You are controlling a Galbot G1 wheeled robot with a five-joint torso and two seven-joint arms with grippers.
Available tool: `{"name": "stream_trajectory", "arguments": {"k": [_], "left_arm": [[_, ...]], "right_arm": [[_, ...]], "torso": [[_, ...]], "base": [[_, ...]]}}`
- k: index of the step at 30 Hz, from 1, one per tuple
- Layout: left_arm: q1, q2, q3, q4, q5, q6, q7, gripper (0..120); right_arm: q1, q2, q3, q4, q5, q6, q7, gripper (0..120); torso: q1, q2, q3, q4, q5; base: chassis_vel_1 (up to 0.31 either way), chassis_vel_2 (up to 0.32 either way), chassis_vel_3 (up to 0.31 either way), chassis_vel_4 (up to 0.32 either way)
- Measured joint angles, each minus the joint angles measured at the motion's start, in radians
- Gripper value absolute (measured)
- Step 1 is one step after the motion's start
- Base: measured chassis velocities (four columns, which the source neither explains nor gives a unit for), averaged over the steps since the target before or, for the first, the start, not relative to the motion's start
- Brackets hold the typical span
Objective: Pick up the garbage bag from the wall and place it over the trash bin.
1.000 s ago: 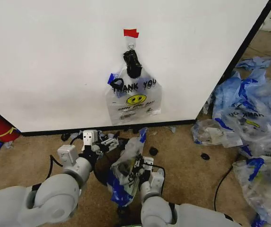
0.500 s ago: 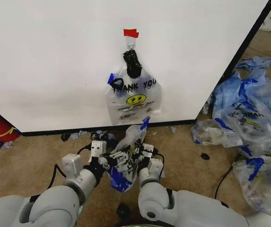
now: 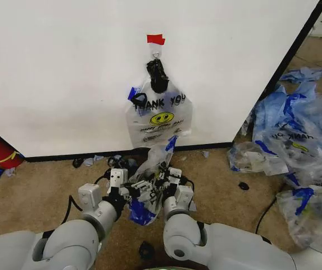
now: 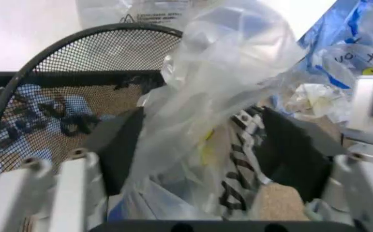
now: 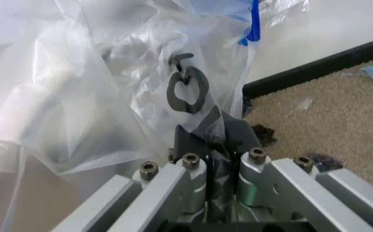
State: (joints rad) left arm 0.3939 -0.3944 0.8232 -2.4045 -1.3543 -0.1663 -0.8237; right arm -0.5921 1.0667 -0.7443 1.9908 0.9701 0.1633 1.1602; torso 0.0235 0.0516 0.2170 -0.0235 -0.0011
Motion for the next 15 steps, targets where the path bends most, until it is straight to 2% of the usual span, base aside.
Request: {"name": "stream_trajectory", "arguments": {"k": [4, 6, 13, 15], "left_arm": [[-0.003, -0.01, 0.002, 0.017, 0.008, -0.006, 0.0, 51], [-0.003, -0.01, 0.002, 0.02, 0.011, -0.007, 0.0, 47], [-0.001, -0.013, 0.005, 0.033, 0.027, -0.017, 0.0, 17], [-0.001, -0.013, 0.004, 0.034, 0.028, -0.019, 0.0, 12]], "right_arm": [[-0.013, -0.014, 0.006, 0.011, -0.008, 0.001, -0.005, 1], [-0.017, -0.018, 0.009, 0.014, -0.011, 0.001, -0.008, 1], [-0.044, -0.05, 0.023, 0.034, -0.024, 0.006, -0.032, 1], [-0.052, -0.058, 0.027, 0.038, -0.026, 0.009, -0.04, 1]], "torso": [[0.0, 0.0, 0.0, -0.0001, 0.0001], [0.0, 0.0, 0.0, -0.0001, 0.0], [0.0, 0.0, 0.0, 0.0, 0.0001], [0.0, 0.0, 0.0, 0.0, 0.0001]], "base": [[0.0, 0.0, 0.0, 0.0], [0.0, 0.0, 0.0, 0.0], [0.0, 0.0, 0.0, 0.0], [0.0, 0.0, 0.0, 0.0]]}}
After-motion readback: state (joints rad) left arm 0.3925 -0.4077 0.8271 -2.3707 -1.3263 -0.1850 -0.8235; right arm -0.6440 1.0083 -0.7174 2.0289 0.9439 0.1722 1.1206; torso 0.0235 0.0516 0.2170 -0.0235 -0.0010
